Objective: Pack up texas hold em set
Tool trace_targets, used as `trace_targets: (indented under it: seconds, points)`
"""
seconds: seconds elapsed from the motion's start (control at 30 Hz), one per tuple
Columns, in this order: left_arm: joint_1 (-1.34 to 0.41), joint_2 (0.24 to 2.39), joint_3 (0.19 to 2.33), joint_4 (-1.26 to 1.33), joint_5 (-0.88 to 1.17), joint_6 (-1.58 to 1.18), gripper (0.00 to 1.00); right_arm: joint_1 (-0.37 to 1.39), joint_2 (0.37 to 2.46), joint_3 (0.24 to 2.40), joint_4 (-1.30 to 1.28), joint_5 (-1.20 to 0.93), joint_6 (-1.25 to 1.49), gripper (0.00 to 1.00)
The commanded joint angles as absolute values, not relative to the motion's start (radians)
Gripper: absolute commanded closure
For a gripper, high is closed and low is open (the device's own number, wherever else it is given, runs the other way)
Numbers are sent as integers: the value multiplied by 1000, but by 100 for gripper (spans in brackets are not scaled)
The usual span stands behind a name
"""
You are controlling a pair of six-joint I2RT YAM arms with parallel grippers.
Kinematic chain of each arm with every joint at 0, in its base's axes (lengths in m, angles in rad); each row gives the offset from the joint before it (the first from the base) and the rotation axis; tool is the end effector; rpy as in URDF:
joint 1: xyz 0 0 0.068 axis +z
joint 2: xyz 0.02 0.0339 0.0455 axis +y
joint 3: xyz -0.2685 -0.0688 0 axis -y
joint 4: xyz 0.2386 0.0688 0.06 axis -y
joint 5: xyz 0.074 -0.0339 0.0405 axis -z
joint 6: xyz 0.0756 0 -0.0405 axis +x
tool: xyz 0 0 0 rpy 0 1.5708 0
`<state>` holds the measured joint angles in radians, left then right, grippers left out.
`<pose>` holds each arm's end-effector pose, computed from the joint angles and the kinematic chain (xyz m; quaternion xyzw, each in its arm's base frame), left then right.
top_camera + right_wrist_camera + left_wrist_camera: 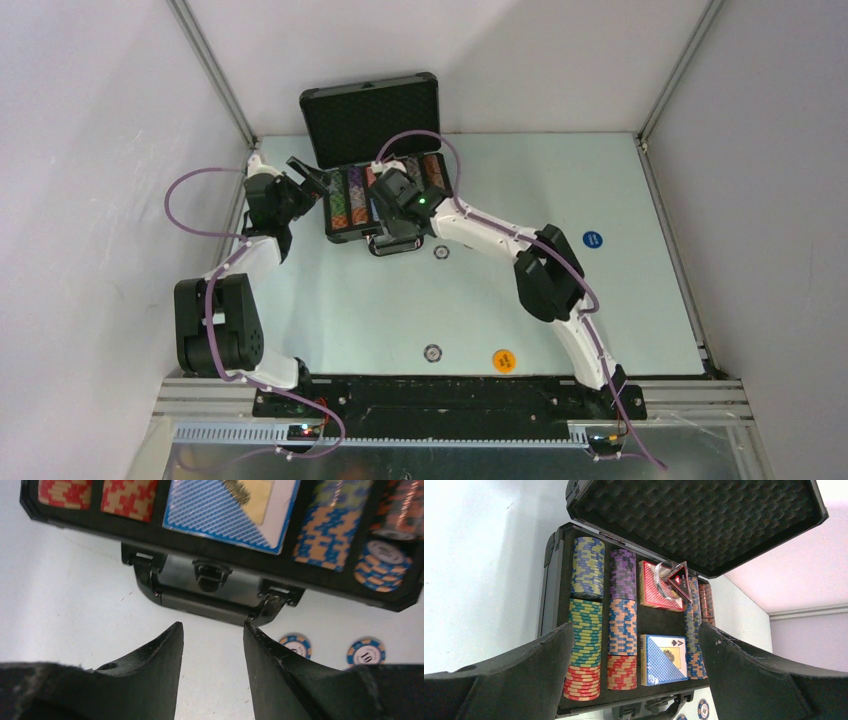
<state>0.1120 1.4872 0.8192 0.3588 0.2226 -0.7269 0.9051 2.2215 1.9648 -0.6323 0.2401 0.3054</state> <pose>0.3624 0.0240 0.2354 -0.2670 0.7597 -0.2629 0.5315 0.3363 0.3991 0.2101 -0.2381 0.9058 0.0960 0.3372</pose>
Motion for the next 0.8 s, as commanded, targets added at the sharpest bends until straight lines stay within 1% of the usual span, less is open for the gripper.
trace_targets:
  seconds: [0.0, 0.07, 0.1, 0.13, 0.2, 0.33, 0.37, 0.43, 0.5, 0.63, 0.77]
  points:
    - [120, 1486, 818, 401, 241, -734, 2, 876, 2185, 1948, -648, 257, 301, 47]
    - [119, 1485, 819, 401, 240, -735, 2, 862, 2115, 1827, -595, 246, 331, 44]
    - [120, 1487, 819, 401, 241, -735, 2, 858, 2060, 1732, -555, 244, 342, 43]
    - [120, 1487, 819, 401, 242, -735, 2, 850, 2033, 1678, -534, 247, 364, 40]
    - [120, 1487, 818, 401, 241, -735, 2, 842, 1950, 1492, -488, 262, 402, 36]
    - [119, 1487, 819, 403, 244, -736, 2, 841, 1812, 1272, -501, 315, 490, 27]
    - [119, 1487, 819, 403, 243, -736, 2, 842, 1774, 1241, -507, 324, 506, 23]
    - [119, 1488, 819, 402, 244, -737, 2, 842, 1711, 1153, -525, 340, 559, 18]
    - [119, 1489, 819, 403, 245, -738, 2, 841, 1651, 1068, -537, 345, 599, 14]
    - [118, 1490, 820, 405, 246, -740, 2, 839, 1539, 936, -551, 332, 675, 12]
    - [120, 1495, 820, 407, 251, -742, 2, 848, 1454, 848, -575, 314, 731, 14]
